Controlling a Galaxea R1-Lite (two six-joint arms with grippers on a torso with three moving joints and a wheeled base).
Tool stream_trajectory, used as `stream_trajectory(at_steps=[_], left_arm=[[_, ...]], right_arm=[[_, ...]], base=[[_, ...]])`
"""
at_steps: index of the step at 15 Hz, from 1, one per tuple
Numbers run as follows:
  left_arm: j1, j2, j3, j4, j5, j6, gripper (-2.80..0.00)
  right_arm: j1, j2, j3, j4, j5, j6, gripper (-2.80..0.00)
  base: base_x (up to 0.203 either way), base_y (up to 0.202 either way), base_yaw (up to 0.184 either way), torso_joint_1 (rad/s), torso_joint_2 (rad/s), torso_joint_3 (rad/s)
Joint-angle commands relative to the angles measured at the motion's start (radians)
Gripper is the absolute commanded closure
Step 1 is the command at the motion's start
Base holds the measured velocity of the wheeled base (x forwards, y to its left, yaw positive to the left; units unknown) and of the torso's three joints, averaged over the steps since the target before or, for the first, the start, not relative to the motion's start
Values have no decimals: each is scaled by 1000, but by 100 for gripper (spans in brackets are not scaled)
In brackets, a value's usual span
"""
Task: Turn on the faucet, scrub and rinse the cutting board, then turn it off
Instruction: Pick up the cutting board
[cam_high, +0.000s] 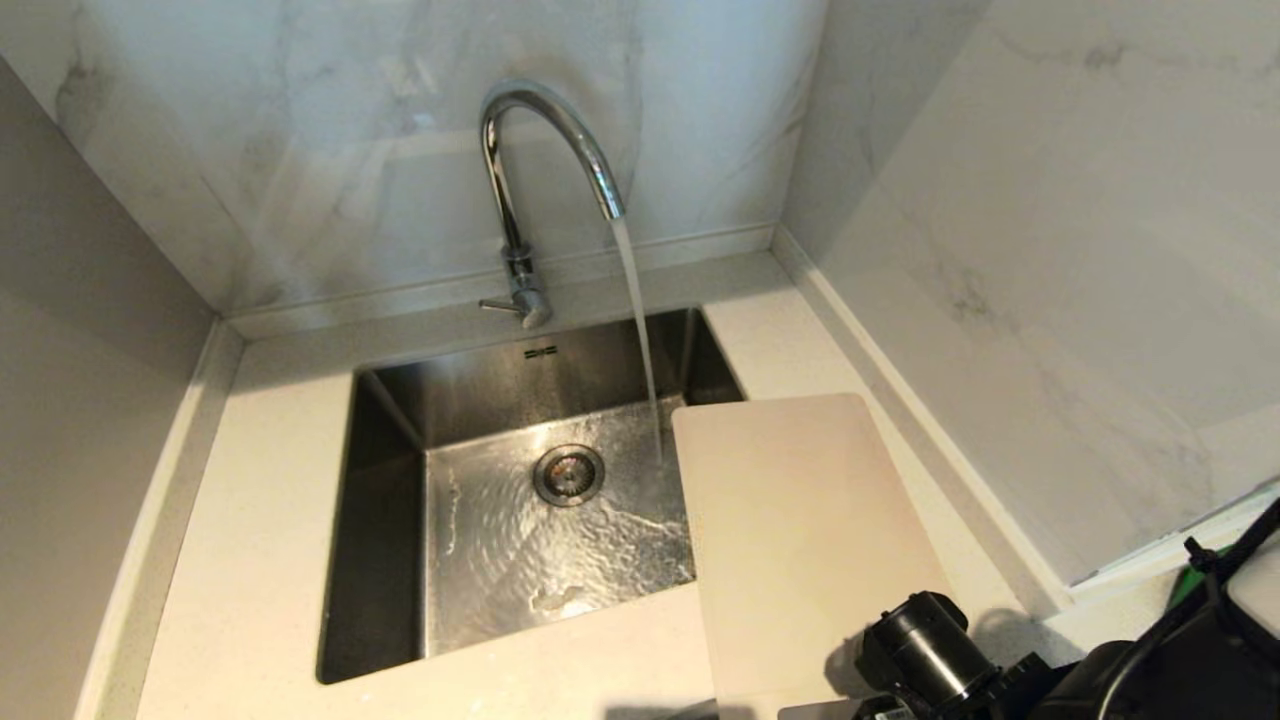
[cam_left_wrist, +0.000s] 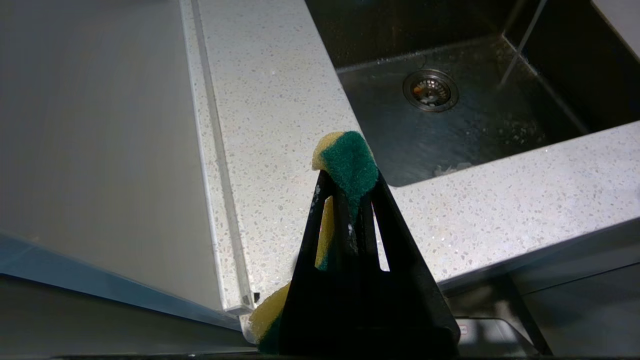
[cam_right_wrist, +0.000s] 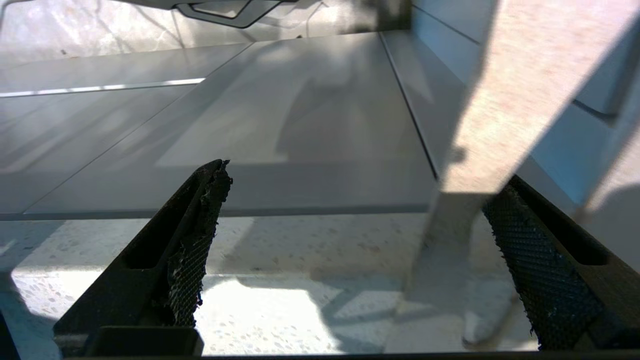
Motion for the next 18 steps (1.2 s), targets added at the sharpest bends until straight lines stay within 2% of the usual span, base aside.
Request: stream_trajectory(at_steps=[1, 3, 7, 18], left_arm=[[0, 2, 1, 0, 0, 0, 0], [0, 2, 0, 0, 0, 0, 0], [0, 2, 0, 0, 0, 0, 0], [0, 2, 0, 3, -1, 1, 0]], right_arm=[[-1, 42, -4, -6, -1, -7, -280], [0, 71, -5, -42, -1, -7, -280], [0, 151, 1, -143, -57, -7, -280], [0, 223, 2, -187, -62, -12, -280]], base=[[0, 0, 0, 0, 0, 0], [0, 0, 0, 0, 0, 0], [0, 0, 0, 0, 0, 0], [0, 0, 0, 0, 0, 0]])
